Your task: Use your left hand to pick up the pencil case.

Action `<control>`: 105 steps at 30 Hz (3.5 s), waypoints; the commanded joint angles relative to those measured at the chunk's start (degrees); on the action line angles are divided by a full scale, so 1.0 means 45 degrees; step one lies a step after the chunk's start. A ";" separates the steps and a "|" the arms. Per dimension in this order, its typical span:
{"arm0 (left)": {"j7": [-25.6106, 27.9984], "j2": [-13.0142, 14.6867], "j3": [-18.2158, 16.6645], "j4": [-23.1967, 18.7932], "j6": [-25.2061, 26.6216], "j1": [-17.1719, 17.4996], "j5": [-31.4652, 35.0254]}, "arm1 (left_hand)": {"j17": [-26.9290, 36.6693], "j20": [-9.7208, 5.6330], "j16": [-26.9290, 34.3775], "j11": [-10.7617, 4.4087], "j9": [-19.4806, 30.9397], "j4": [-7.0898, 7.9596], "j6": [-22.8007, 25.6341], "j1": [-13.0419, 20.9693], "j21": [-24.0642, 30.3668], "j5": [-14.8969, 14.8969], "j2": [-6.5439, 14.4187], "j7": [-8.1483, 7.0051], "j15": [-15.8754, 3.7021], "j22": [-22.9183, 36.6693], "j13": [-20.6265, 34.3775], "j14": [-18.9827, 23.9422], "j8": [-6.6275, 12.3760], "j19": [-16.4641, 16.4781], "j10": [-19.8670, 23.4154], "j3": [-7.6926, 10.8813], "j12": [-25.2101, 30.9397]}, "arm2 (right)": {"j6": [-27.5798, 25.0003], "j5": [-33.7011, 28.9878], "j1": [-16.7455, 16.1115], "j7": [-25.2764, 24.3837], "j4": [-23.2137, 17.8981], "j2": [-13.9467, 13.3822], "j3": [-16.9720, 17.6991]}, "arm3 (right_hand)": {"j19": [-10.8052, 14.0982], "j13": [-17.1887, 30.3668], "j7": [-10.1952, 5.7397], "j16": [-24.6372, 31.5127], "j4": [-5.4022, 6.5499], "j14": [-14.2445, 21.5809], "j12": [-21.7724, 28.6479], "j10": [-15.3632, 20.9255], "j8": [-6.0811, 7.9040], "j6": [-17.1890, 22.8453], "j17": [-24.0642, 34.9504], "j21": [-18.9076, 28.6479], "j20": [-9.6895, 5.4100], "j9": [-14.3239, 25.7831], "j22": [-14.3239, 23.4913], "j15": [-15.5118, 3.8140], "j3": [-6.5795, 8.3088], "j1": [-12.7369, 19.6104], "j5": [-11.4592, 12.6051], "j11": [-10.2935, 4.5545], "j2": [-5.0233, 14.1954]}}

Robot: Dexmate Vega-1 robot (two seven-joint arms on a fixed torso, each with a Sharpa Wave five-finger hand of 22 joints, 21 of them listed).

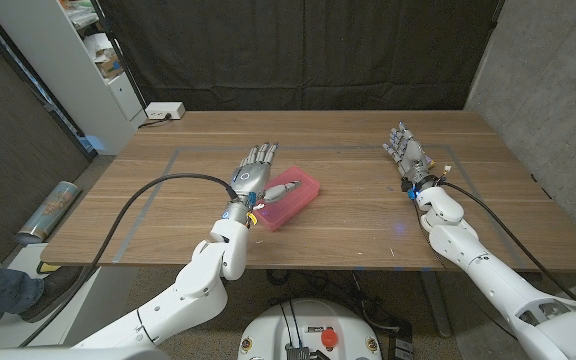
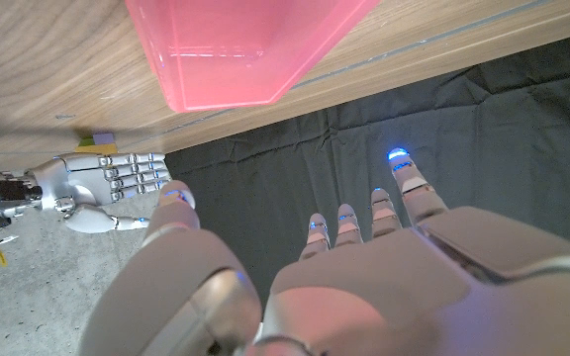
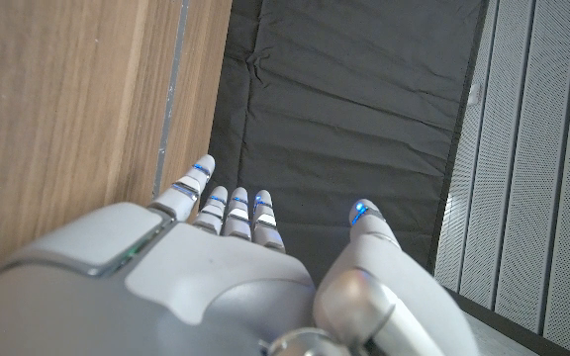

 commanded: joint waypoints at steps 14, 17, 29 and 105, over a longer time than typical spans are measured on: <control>-0.0164 -0.0364 0.0722 0.0626 0.0343 -0.0538 -0.0254 | 0.0063 0.0025 0.0066 -0.0052 0.0031 0.0046 0.0146 0.0081 0.0065 0.0138 0.0015 0.0099 -0.0024 0.0002 0.0033 0.0063 0.0113 0.0299 0.0079 -0.0119 0.0072 | -0.0043 0.0078 0.0149 0.0208 0.0264 0.0011 0.0013 | 0.0053 0.0029 -0.0026 0.0067 -0.0059 -0.0017 0.0057 -0.0014 -0.0014 0.0082 -0.0044 0.0074 0.0095 0.0021 0.0026 0.0089 -0.0037 0.0029 -0.0028 0.0023 0.0161; -0.0224 -0.0393 0.0828 0.0618 0.0412 -0.0575 -0.0210 | 0.0063 0.0026 0.0070 -0.0085 0.0032 0.0053 0.0193 0.0091 0.0060 0.0149 0.0030 0.0106 -0.0027 -0.0001 0.0034 0.0078 0.0129 0.0337 0.0101 -0.0138 0.0084 | -0.0011 0.0114 0.0135 0.0256 0.0296 0.0002 0.0042 | 0.0053 0.0029 -0.0025 0.0068 -0.0061 -0.0016 0.0060 -0.0005 -0.0015 0.0081 -0.0048 0.0075 0.0102 0.0021 0.0026 0.0088 -0.0040 0.0028 -0.0029 0.0006 0.0162; -0.0314 -0.0464 0.1065 0.0580 0.0549 -0.0621 -0.0154 | 0.0063 0.0029 0.0082 -0.0112 0.0032 0.0071 0.0292 0.0115 0.0042 0.0176 0.0069 0.0119 -0.0079 -0.0010 0.0036 0.0116 0.0157 0.0416 0.0146 -0.0182 0.0110 | 0.0046 0.0241 -0.0015 0.0369 0.0249 -0.0073 0.0143 | 0.0048 0.0029 -0.0033 0.0067 -0.0086 -0.0019 0.0058 -0.0015 -0.0017 0.0080 -0.0074 0.0077 0.0099 0.0020 0.0026 0.0089 -0.0038 0.0051 -0.0030 0.0042 0.0180; -0.1446 -0.0968 0.2468 0.1826 0.1100 -0.1928 -0.0389 | 0.0064 0.0034 0.0073 -0.0171 0.0038 0.0189 0.0582 0.0270 -0.0207 0.0292 0.0275 0.0219 -0.0145 -0.0046 0.0047 0.0195 0.0156 0.0686 0.0270 -0.0449 0.0182 | 0.0407 0.0531 0.0123 0.0925 0.1310 0.0254 0.0232 | 0.0029 0.0028 -0.0066 0.0085 -0.0184 -0.0025 0.0064 -0.0014 -0.0016 0.0091 -0.0169 0.0083 0.0106 0.0019 0.0025 0.0094 -0.0073 0.0092 -0.0036 0.0008 0.0242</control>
